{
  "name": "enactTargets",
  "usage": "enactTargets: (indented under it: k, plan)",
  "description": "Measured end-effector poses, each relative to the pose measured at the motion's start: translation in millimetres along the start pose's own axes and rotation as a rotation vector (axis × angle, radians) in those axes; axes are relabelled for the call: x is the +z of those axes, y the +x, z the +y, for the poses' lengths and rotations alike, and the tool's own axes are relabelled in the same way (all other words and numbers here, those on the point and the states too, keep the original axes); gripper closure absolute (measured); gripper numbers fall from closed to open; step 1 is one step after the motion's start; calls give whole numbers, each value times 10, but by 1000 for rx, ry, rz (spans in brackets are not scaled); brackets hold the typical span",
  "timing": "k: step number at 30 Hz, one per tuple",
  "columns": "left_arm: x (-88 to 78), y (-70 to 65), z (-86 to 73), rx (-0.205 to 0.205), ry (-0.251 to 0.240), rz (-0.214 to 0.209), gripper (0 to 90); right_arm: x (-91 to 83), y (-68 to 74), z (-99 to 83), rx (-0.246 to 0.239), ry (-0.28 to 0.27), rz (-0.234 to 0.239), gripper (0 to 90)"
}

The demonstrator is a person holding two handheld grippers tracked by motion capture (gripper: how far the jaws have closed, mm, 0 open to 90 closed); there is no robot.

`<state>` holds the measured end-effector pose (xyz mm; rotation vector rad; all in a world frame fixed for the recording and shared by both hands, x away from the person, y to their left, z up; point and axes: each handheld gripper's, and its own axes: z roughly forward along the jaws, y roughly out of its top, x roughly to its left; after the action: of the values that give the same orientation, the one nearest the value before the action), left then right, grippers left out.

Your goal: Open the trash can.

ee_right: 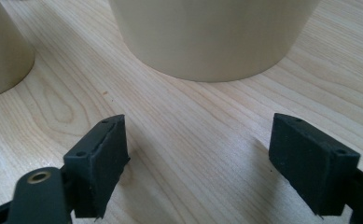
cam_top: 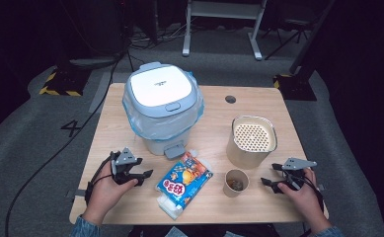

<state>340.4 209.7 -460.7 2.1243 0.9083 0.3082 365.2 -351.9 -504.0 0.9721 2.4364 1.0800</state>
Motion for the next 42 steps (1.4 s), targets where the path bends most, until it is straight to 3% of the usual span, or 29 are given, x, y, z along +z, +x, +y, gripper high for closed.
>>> enactTargets:
  k: [11, 15, 21, 35, 39, 42]
  plan:
    - [-281, -20, 239, 52, -73, -18, 397, 0, 1, 0, 0, 0, 0, 198]
    - [-360, -11, 293, 48, -103, -26, 410, 0, 1, 0, 0, 0, 0, 198]
    - [-518, -5, 464, 73, -135, -41, 425, 0, 1, 0, 0, 0, 0, 198]
    - [-707, -12, 874, 78, -213, -91, 494, 0, 2, -1, 1, 0, 0, 198]
    - [-740, -7, 1008, 96, -227, -95, 520, 0, 1, -1, 0, -1, 0, 198]
    - [-766, -16, 1123, 101, -234, -102, 576, 0, 1, -1, 0, -1, 0, 198]
